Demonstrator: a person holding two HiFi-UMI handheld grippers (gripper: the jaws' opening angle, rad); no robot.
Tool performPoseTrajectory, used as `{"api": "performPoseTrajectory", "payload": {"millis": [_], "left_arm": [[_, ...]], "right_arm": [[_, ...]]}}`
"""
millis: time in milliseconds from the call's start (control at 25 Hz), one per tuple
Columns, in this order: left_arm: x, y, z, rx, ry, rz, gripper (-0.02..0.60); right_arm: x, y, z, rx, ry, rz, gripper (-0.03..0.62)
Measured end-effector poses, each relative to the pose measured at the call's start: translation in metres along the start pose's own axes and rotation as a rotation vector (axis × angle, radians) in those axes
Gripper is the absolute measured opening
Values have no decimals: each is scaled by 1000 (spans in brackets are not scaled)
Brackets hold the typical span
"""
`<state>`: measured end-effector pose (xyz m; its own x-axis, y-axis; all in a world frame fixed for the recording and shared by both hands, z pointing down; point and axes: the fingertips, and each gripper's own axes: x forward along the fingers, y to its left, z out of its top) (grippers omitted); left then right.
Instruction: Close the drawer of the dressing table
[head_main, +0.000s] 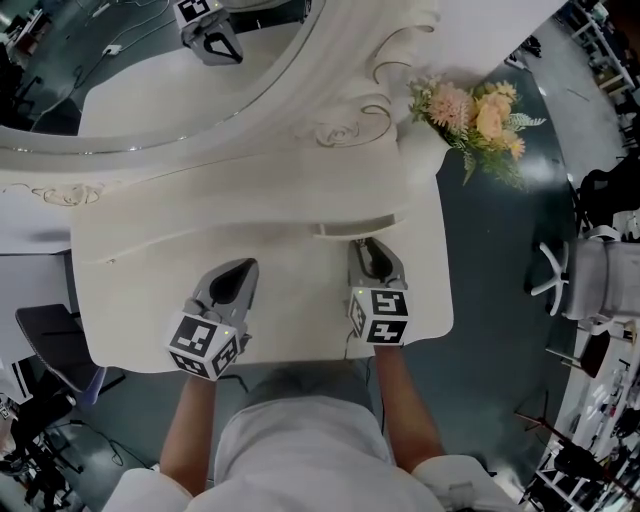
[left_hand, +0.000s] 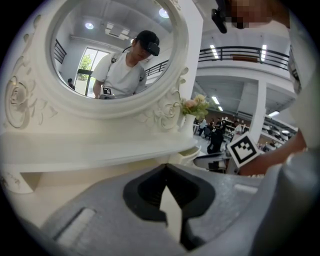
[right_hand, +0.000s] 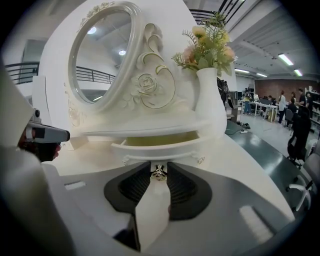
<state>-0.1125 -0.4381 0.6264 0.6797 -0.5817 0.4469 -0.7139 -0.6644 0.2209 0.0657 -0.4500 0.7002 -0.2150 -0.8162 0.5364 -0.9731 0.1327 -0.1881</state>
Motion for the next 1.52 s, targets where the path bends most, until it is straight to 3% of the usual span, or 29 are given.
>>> {"api": "performPoseTrajectory", "payload": {"millis": [880,1160,1520], "left_arm": [[-6,-5,12,21,5,10,0],[-14,-13,17,35,-10,-3,0],[-45,-32,39,67,-76,-13,0]], "right_arm": [[31,-1,26,10,-16,30,100],[14,0,18,17,0,12,100],[-44,10,29,22,-54,-15,98]]}}
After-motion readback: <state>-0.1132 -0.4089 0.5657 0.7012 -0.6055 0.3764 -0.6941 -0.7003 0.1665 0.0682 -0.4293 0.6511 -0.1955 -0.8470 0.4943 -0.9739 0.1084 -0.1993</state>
